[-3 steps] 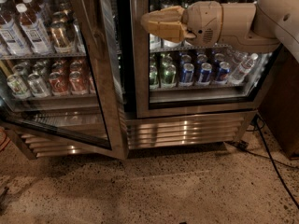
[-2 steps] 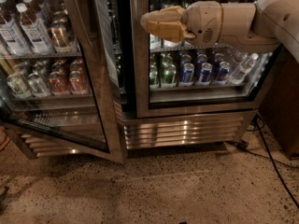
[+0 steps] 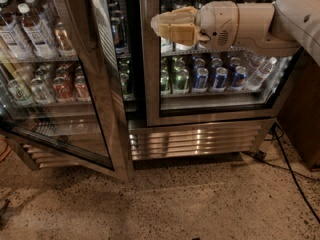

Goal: Open left fridge door

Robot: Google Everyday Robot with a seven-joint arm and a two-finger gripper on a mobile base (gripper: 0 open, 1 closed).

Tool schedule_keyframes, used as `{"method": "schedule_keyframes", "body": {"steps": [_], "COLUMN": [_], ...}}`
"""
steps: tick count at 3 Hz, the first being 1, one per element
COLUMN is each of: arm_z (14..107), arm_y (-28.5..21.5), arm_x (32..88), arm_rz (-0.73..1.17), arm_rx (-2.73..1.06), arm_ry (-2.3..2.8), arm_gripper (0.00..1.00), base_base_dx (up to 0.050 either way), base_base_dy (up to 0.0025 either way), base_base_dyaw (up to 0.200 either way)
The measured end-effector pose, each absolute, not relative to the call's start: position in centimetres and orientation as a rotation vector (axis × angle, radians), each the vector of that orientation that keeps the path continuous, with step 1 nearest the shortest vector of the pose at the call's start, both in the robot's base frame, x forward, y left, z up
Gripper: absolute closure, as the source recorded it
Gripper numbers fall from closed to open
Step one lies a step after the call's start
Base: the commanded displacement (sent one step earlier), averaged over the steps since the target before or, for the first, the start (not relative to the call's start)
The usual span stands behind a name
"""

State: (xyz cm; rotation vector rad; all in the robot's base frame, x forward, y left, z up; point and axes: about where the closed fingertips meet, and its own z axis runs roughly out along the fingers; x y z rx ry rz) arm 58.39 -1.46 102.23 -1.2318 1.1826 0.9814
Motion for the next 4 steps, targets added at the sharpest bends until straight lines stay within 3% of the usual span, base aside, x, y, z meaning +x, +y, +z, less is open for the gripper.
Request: {"method": "schedule_keyframes", "body": {"steps": [2, 3, 4], "arm_z": [102.23, 102.24, 102.24], "arm_y": [-1.45, -1.37, -1.37], "arm_x": [58.38, 58.37, 58.37], "arm_rz": [0.981, 0.983, 0.983], "arm_rx": [-1.232, -1.233, -1.233], "arm_ry": [1.183, 1.182, 1.182], "arm_gripper": [0.11, 0.0, 0.0], "base_base_dx": [0.0, 0.0, 0.0], "base_base_dy": [0.0, 0.0, 0.0], "base_base_dyaw": [0.0, 0.0, 0.0]}}
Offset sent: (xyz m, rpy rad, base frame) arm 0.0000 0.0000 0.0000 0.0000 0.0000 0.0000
